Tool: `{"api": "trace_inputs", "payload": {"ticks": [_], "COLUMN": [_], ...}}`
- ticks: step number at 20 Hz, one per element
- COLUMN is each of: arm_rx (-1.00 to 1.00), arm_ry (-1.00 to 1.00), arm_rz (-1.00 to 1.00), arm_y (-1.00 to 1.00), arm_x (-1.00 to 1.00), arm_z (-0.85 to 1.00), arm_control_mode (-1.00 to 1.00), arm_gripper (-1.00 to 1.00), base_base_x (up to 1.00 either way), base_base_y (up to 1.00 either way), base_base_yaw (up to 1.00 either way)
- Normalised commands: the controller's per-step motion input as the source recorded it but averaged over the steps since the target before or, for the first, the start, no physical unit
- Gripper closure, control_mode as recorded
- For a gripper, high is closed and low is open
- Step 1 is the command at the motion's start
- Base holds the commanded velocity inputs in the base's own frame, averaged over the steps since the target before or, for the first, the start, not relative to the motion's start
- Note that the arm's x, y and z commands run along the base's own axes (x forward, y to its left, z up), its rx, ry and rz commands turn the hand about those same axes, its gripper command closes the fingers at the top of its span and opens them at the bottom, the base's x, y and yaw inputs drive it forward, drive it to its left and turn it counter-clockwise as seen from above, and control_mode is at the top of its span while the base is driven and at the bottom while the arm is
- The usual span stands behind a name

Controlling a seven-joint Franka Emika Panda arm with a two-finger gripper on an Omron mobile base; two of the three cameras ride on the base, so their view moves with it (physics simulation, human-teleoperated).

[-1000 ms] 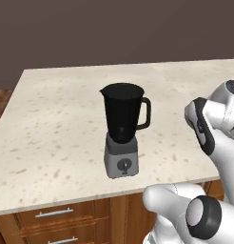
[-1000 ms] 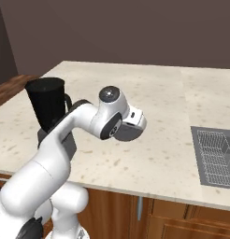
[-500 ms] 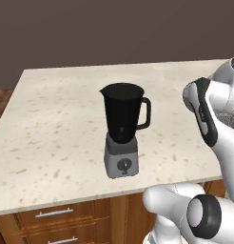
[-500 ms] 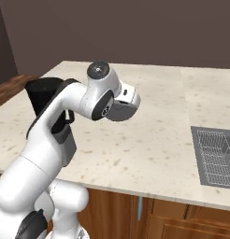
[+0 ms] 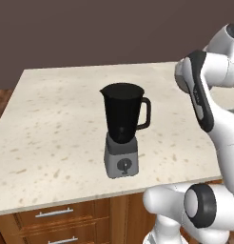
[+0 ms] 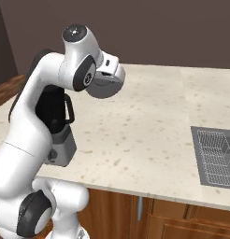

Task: Close the lid blender by securely placing the lid on top.

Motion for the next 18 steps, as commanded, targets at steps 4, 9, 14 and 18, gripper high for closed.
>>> {"api": "trace_inputs", "payload": {"ticks": [4,9,14,18], "arm_rx": [0.00,0.00,0.00,0.00], "arm_ry": [0.00,0.00,0.01,0.07], "arm_rz": [0.13,0.16,0.16,0.10], "arm_y": [0.75,0.72,0.73,0.74], "arm_x": [-0.09,-0.31,-0.28,-0.05], "arm_z": [0.31,0.13,0.20,0.13], "arm_control_mode": [-1.00,-1.00,-1.00,-1.00], "arm_gripper": [1.00,1.00,1.00,1.00], "base_base_x": [0.00,0.00,0.00,0.00], "base_base_y": [0.00,0.00,0.00,0.00], "base_base_yaw": [0.00,0.00,0.00,0.00]}}
